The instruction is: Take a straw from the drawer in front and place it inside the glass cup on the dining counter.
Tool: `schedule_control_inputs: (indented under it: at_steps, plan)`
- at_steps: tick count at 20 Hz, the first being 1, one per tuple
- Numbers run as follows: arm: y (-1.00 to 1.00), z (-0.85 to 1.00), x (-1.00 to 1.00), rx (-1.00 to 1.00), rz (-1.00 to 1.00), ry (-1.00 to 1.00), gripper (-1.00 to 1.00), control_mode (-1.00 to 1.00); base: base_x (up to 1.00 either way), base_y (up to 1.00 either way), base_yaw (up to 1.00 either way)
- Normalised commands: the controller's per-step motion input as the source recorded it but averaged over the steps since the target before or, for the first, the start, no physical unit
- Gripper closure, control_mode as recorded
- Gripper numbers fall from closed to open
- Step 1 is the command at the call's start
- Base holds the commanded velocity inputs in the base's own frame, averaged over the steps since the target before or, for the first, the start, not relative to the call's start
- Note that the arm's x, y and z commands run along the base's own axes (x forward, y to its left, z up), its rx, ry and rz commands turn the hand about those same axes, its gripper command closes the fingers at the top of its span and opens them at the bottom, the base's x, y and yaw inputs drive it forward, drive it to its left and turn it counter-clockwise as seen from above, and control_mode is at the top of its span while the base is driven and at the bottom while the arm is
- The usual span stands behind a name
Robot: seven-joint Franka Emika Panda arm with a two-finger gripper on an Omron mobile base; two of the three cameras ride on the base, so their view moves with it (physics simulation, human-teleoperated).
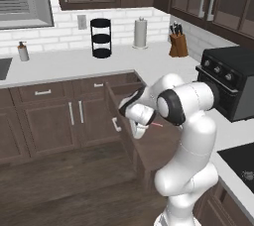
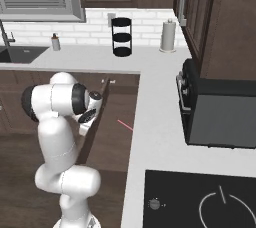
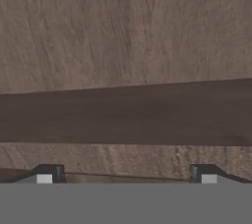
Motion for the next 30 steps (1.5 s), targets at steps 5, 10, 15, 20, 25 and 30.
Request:
schedule_control_inputs:
  at_steps: [5, 10, 15, 20, 25, 30]
  plan:
    - [0.85, -0.35, 0.00, 0.01, 0.04, 0.00, -1.00, -1.00, 0.00, 0.00, 0.00]
    - [0.99, -0.49, 0.00, 0.00, 0.04, 0.00, -1.00, -1.00, 0.00, 0.00, 0.00]
    - [1.00, -0.43, 0.00, 0.00, 0.03, 0.00, -1.00, -1.00, 0.00, 0.00, 0.00]
    - [0.92, -0.27, 0.00, 0.00, 0.02, 0.00, -1.00, -1.00, 0.00, 0.00, 0.00]
    - [0.70, -0.14, 0.00, 0.00, 0.00, -0.03, -1.00, -1.00, 0.00, 0.00, 0.00]
    - [-0.47, 0.68, -0.05, 0.03, 0.00, -0.27, -1.00, -1.00, 0.00, 0.00, 0.00]
